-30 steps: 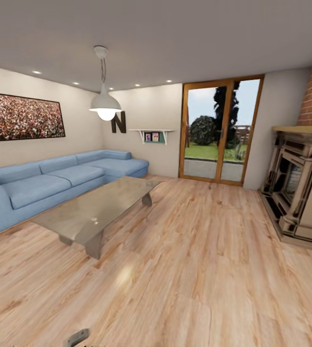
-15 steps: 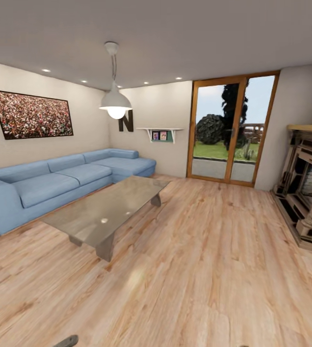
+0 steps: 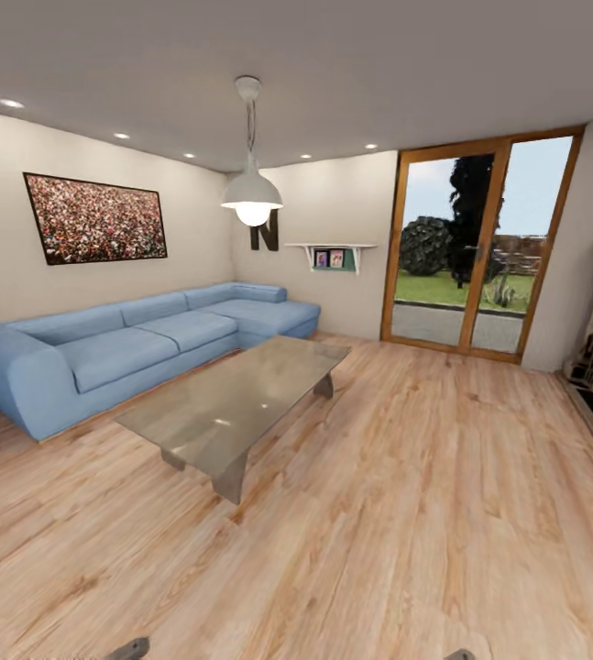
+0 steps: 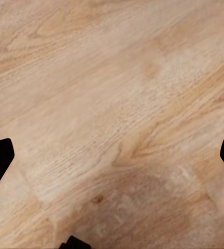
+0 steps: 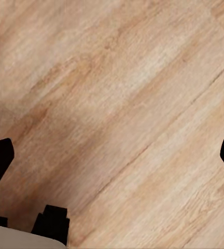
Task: Place each of the two pumpkins and all three candles from the living room inside a cabinet in the living room (use any cabinet), then make sure every cabinet is closed, and position the cauldron so it is next to a table in the living room.
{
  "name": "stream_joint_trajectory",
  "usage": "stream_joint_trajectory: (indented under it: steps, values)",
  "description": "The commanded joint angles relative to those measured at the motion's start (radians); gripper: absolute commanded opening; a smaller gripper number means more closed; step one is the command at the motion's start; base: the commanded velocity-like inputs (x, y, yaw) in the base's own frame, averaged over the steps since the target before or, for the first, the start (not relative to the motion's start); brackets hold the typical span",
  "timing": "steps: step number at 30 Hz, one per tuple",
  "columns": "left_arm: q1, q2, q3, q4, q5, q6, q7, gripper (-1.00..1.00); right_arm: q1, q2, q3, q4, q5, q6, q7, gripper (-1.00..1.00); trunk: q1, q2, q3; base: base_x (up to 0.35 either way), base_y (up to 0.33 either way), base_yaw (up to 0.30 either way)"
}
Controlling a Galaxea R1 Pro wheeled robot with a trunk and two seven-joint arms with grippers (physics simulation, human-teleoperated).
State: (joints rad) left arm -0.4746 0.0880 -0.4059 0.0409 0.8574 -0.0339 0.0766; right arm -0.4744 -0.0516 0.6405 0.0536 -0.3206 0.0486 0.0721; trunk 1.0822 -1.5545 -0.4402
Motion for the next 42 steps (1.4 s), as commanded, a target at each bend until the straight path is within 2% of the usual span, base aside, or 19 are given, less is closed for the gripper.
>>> stream_joint_trajectory:
  steps: [1, 42]
  values:
    - [-0.001, -0.001, -0.008, 0.002, 0.006, -0.003, 0.000, 1.00, -0.001, 0.000, 0.008, 0.002, -0.010, 0.002, 0.005, 1.00, 0.000, -0.001, -0.001, 0.176, 0.246, 0.286]
    - [-0.001, -0.002, -0.008, 0.002, 0.005, -0.001, -0.001, 1.00, -0.001, -0.001, 0.010, 0.002, -0.008, 0.001, 0.006, 1.00, 0.000, -0.001, -0.006, 0.182, 0.246, 0.290]
